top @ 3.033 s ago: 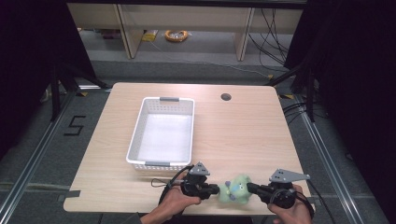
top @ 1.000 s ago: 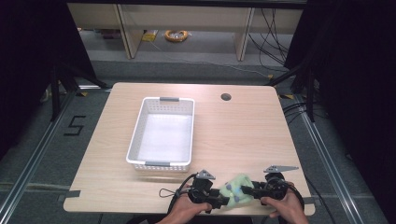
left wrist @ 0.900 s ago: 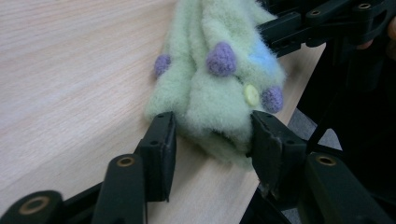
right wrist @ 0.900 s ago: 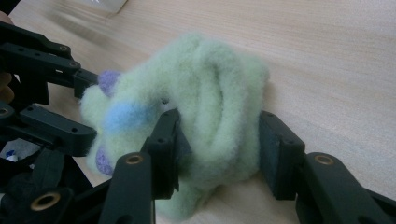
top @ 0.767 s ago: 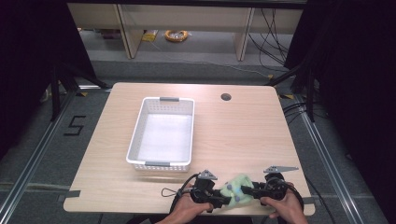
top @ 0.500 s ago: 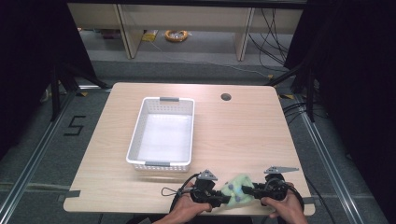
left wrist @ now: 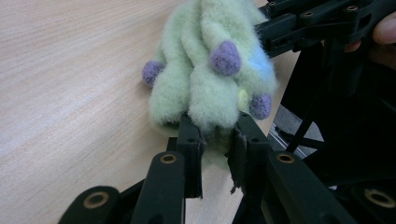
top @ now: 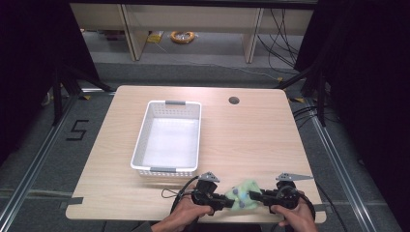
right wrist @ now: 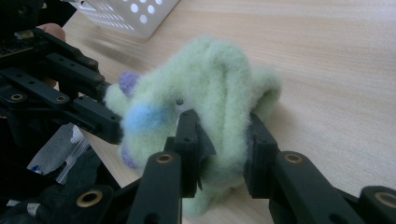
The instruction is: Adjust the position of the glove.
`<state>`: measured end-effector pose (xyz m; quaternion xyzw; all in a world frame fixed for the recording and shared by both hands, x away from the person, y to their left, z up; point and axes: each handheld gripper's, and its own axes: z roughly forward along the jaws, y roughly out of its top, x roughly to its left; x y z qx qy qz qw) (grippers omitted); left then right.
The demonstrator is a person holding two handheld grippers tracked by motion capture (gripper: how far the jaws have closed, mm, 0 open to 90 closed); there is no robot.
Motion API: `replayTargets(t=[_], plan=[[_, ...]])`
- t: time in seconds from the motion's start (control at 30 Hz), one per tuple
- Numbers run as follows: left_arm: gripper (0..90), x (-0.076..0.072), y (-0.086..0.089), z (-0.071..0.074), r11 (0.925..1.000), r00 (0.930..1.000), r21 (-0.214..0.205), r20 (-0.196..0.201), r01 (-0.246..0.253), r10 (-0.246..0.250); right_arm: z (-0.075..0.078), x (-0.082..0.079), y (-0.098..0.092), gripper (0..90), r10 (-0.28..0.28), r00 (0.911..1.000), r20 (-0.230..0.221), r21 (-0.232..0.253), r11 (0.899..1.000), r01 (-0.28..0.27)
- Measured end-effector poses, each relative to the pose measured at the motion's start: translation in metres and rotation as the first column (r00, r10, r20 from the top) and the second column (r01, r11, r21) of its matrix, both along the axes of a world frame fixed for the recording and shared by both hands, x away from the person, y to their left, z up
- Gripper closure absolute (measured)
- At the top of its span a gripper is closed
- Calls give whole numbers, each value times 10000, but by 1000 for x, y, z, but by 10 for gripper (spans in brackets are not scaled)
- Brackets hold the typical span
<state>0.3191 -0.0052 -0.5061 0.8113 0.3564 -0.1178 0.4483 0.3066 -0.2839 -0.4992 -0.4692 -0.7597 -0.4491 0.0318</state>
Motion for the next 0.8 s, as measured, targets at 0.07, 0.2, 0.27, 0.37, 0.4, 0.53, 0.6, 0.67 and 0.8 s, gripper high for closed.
replayTargets(t=[0.07,0.2,0.27,0.37,0.4,0.53,0.6,0.67,0.8], plan=[[747,0,2,1,9996,10000,-293,12,-8,9,2,-1,1,720,23,10000,89,98,9999,-24],[746,1,8,7,9997,10000,-254,-20,20,-20,4,-3,5,721,-79,9996,263,207,9998,73],[746,1,12,9,9998,10000,-207,37,58,-57,6,-6,10,721,-189,9998,68,491,9986,186],[746,-2,17,10,9997,10000,-234,24,68,-68,8,-6,13,721,-41,9989,476,210,9998,31],[745,-2,19,11,9996,9999,-251,92,86,-84,9,-7,15,721,10,9994,337,297,9996,-20],[745,-6,26,13,9992,9994,-307,247,257,-249,12,-11,26,721,22,9997,229,342,9994,-30],[745,-9,31,13,9993,9996,-315,216,209,-202,12,-10,29,720,283,9982,534,62,9996,-287],[744,-11,36,12,9994,9996,-297,240,177,-170,12,-12,33,720,376,9970,680,-12,9993,-376],[744,-16,44,14,9994,9997,-339,250,85,-76,13,-14,45,720,529,9977,413,-30,9986,-528]])
